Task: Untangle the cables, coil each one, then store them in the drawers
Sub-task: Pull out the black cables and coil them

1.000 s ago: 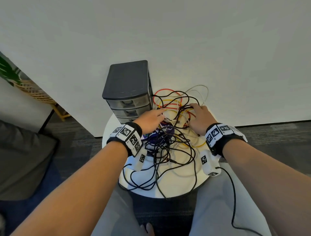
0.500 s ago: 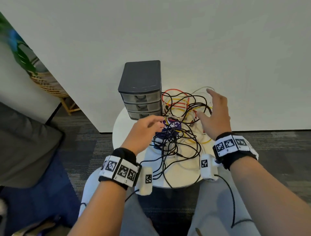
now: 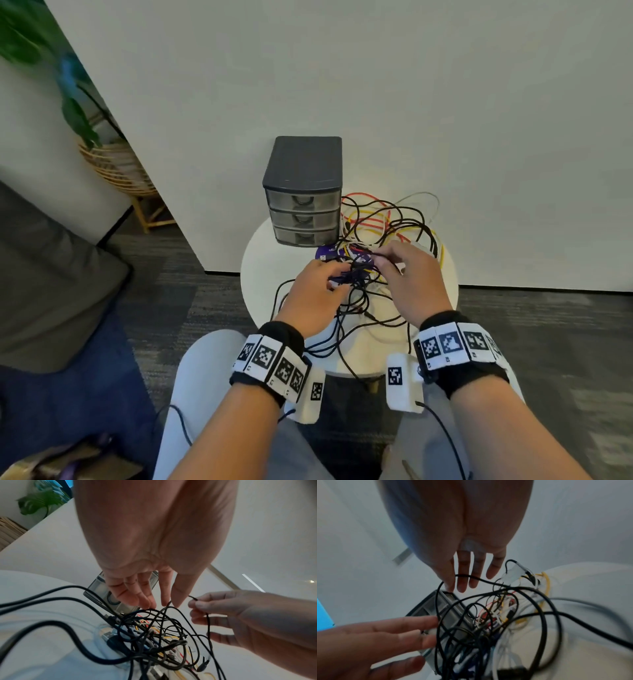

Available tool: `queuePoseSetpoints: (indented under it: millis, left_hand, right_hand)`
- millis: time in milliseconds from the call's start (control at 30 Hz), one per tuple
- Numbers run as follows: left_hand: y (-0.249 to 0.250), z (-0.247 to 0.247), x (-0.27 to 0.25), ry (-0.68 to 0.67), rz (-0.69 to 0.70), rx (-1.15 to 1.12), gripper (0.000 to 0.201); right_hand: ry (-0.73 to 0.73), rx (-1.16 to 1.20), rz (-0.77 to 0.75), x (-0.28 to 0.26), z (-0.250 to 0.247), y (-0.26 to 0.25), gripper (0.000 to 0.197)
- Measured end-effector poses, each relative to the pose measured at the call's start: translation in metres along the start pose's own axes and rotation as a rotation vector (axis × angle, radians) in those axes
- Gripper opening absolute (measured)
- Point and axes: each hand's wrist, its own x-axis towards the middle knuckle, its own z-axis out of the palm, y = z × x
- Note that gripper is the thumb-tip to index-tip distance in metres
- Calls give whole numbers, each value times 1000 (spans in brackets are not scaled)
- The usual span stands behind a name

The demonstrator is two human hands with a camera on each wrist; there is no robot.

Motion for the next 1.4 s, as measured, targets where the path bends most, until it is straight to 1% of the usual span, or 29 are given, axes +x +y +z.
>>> queuePoseSetpoints:
  millis: [67,200,300,433,467,567,633,700,767,800,833,900,967,1000,1067,1100,1133,1167,1200,1233,1300,1367,1400]
  left_hand:
    - [1,0,2,32,15,14,33]
    - [3,0,7,124,53,9,19]
    - [4,-1,9,195,85,65,18]
    - [-3,-7,11,202,55,81,20]
    - [-6,-10,10,208,47,82,20]
    - [-16,-16,8,215,1,124,17]
    - [-18,-19,7,212,-42,119,14]
    - [-17,-22,7,223,-38,75,15]
    - [-8,-25,7,222,-4,12,10]
    - [-1,-28,7,217,32,-12,19]
    - [7,-30,6,204,78,-27,29]
    - [23,-32,7,153,174,-36,36]
    - [31,-24,8,10,237,-29,38]
    - [32,-17,8,-86,235,-21,40]
    - [28,0,7,-268,210,105,45]
    - [26,7,6,-342,206,240,45]
    - [23,12,5,-386,194,388,39]
    - [22,14,7,-393,175,498,30]
    - [23,14,9,-387,149,533,23]
    - [24,12,11,-365,131,529,24]
    - [28,4,18,-288,147,475,36]
    - [31,-4,22,-256,189,427,34]
    - [32,-7,22,-266,209,399,28]
  right_hand:
    - [9,68,-18,3,-8,-15,12]
    - [99,265,-52,18,-29,-53,12]
    - [117,371,-82,32,-45,-78,13]
    - [175,443,-127,47,-69,-104,13]
    - [211,458,-143,51,-77,-111,14]
    - [377,575,-226,62,-107,-132,16]
    - [444,643,-277,69,-127,-143,14]
    - [468,668,-308,75,-140,-148,14]
    - [452,695,-318,77,-142,-150,14]
    - [435,708,-319,77,-140,-151,13]
    - [418,719,-319,76,-137,-153,13]
    - [395,735,-312,74,-132,-156,13]
    - [385,745,-311,72,-129,-160,13]
    - [382,750,-317,72,-129,-161,14]
    - [381,747,-327,72,-129,-163,15]
    - [387,739,-330,72,-130,-163,15]
    - [397,729,-332,72,-132,-162,16]
    - [410,720,-330,73,-133,-160,16]
    - [422,711,-321,73,-134,-156,16]
    - [431,700,-304,73,-135,-150,15]
    - [435,675,-242,72,-131,-137,15]
    - [413,667,-165,68,-121,-121,15]
    - [396,674,-131,67,-116,-113,15]
